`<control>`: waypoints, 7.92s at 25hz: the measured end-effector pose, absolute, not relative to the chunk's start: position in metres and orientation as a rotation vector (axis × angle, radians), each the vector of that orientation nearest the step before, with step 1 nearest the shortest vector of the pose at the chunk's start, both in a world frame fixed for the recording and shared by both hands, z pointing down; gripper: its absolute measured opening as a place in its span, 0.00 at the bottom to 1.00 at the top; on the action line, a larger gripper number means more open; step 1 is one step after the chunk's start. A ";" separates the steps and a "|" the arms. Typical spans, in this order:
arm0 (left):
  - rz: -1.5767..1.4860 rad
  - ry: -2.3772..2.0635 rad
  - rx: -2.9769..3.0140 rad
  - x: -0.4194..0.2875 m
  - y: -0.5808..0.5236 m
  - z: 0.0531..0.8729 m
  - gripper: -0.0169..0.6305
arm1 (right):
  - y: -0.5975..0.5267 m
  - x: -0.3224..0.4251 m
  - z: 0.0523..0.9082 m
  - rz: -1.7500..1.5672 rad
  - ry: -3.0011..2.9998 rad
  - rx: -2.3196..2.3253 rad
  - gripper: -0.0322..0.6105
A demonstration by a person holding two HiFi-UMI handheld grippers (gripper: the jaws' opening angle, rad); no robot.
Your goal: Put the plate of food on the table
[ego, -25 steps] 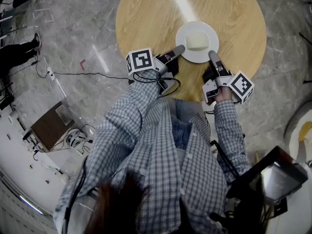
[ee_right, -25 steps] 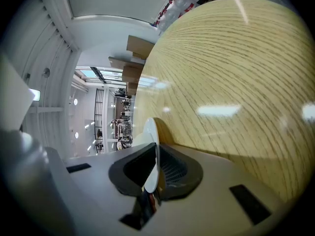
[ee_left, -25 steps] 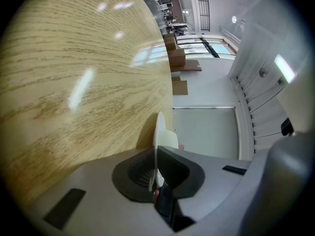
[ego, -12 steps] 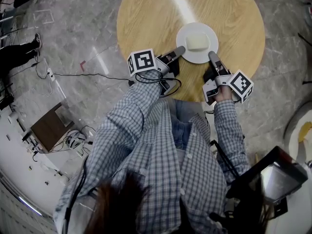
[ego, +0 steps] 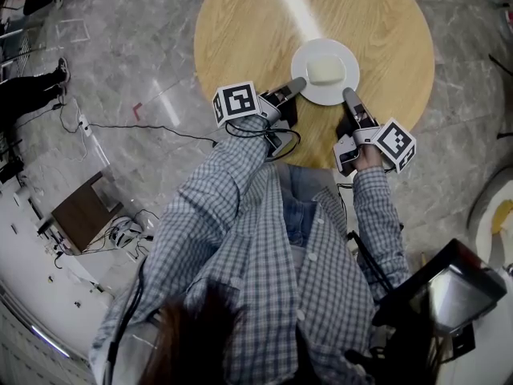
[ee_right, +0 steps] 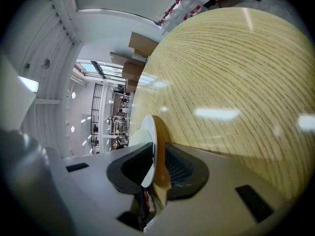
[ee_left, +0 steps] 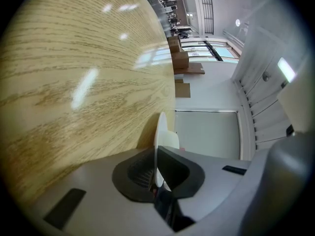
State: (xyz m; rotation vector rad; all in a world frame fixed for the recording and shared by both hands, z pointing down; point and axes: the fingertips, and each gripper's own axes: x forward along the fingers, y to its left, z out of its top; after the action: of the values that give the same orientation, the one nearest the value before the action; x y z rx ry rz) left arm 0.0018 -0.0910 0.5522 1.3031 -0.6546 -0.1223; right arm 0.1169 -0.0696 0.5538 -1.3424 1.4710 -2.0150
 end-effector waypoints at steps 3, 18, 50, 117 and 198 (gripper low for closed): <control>-0.119 -0.652 1.305 0.004 -0.091 0.551 0.05 | -0.064 0.120 0.551 -2.016 1.480 -1.347 0.14; -0.113 -0.657 1.303 0.005 -0.090 0.552 0.05 | -0.042 0.118 0.535 -1.509 2.608 -1.824 0.14; -0.103 -0.639 1.306 0.003 -0.090 0.552 0.05 | -0.029 0.046 0.539 0.868 3.979 -1.464 0.14; 0.009 -0.586 1.347 0.009 -0.078 0.554 0.12 | -0.044 0.052 0.564 0.688 3.992 -1.633 0.11; -0.031 -0.698 2.158 0.008 -0.111 0.320 0.04 | -0.096 0.121 0.315 -0.517 2.657 -1.824 0.06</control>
State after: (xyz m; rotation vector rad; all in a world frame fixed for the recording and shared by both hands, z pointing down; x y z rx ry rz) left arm 0.0077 -0.1111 0.3198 2.1581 -0.6975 -0.0312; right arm 0.1209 -0.0960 0.3152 -1.8236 2.6575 -0.5171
